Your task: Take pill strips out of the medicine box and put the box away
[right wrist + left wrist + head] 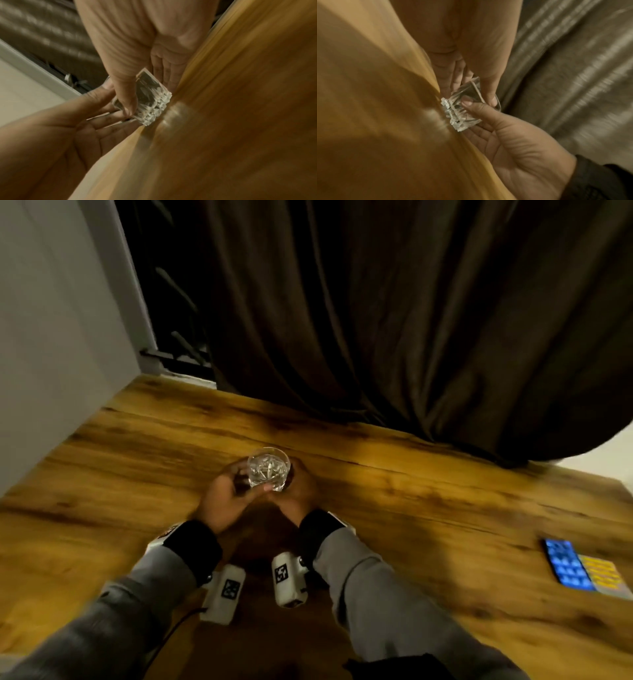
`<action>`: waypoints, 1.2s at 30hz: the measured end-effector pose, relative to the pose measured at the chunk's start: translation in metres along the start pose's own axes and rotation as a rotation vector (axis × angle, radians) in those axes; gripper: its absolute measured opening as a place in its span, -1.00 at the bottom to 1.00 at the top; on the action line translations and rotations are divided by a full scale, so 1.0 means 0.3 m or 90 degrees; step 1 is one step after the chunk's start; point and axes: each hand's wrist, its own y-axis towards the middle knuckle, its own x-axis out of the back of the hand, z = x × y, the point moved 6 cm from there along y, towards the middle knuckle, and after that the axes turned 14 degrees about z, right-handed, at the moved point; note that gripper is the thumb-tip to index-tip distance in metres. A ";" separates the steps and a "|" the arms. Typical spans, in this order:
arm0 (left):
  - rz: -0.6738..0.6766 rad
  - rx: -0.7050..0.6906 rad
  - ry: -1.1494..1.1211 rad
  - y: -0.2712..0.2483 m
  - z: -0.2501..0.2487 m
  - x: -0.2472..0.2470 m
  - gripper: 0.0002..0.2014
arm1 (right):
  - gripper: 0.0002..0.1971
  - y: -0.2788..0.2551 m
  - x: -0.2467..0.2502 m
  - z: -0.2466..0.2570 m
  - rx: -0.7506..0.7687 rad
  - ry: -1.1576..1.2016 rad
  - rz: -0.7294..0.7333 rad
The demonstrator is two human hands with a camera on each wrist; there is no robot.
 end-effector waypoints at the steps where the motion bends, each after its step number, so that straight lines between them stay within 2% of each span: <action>1: 0.025 -0.009 -0.004 0.018 -0.021 -0.046 -0.48 | -0.31 -0.023 0.047 -0.019 0.000 0.005 -0.016; 7: 0.129 -0.073 0.052 0.104 -0.197 -0.384 -0.57 | -0.42 -0.208 0.398 -0.135 -0.022 0.023 -0.155; 13: 0.249 -0.103 0.015 0.172 -0.325 -0.822 -0.47 | -0.41 -0.446 0.750 -0.310 -0.054 0.071 -0.246; 15: 0.295 -0.112 0.018 0.187 -0.361 -0.967 -0.45 | -0.49 -0.531 0.857 -0.356 -0.053 0.105 -0.282; 19: 0.374 -0.102 -0.003 0.203 -0.417 -1.217 -0.43 | -0.52 -0.659 1.038 -0.465 -0.079 0.058 -0.378; 22: 0.408 -0.094 -0.010 0.217 -0.441 -1.362 -0.44 | -0.49 -0.720 1.135 -0.547 -0.110 0.014 -0.397; 24: 0.425 -0.088 -0.010 0.226 -0.450 -1.437 -0.44 | -0.44 -0.758 1.193 -0.572 -0.154 -0.045 -0.420; 29: 0.449 -0.085 0.028 0.244 -0.451 -1.554 -0.43 | -0.45 -0.816 1.272 -0.635 -0.178 -0.034 -0.420; 32: 0.445 -0.093 0.054 0.241 -0.466 -1.582 -0.43 | -0.36 -0.826 1.286 -0.662 -0.186 -0.040 -0.439; 36: 0.444 -0.101 0.065 0.230 -0.483 -1.584 -0.42 | -0.38 -0.827 1.303 -0.669 -0.177 -0.053 -0.432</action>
